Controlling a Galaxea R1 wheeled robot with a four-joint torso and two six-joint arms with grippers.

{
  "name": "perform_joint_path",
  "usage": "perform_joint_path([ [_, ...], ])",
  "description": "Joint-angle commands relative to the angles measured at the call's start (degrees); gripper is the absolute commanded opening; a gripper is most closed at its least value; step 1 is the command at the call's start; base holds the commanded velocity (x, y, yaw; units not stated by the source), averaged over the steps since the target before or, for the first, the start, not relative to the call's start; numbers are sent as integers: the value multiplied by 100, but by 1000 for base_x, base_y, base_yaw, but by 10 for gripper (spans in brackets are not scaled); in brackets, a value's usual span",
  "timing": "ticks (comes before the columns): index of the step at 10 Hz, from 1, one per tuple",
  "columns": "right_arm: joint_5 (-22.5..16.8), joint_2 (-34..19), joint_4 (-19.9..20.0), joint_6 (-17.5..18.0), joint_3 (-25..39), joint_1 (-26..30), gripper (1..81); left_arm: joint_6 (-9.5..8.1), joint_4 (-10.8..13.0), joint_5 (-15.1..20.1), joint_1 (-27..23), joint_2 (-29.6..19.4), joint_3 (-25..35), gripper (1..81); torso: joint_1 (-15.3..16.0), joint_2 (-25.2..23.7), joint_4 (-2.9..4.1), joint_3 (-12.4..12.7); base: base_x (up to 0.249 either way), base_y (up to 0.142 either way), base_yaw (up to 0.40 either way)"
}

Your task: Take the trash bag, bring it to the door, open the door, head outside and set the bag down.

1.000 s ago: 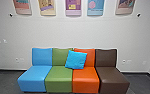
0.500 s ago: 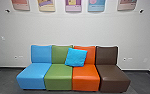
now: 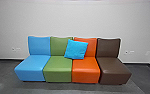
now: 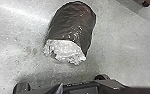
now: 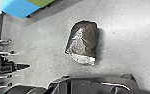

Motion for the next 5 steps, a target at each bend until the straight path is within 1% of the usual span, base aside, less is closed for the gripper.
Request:
perform_joint_path([
  [1, -323, -306, 176, 15, 93, 467, 811, -30, -334, 434, -652, -65, -177, 811, 334, -518, 0, -488, 0, 0, 0],
  [2, -314, -332, 176, 15, 102, 450, 811, -30, -404, 530, -723, 5, -290, 811, 494, -769, 0, -727, 0, 0, 0],
  [3, -323, -350, 184, 15, 120, 441, 811, -30, -440, 540, -785, 75, -370, 811, 616, -962, 0, -370, 0, 0, 0],
  [4, -367, -358, 220, 15, 128, 432, 811, -30, -518, 556, -846, 146, -449, 811, 751, -1167, 0, -566, 0, 0, 0],
  [5, -384, -359, 228, 15, 137, 432, 811, -30, -580, 592, -907, 241, -553, 811, 848, -1307, 0, -623, 0, 0, 0],
])
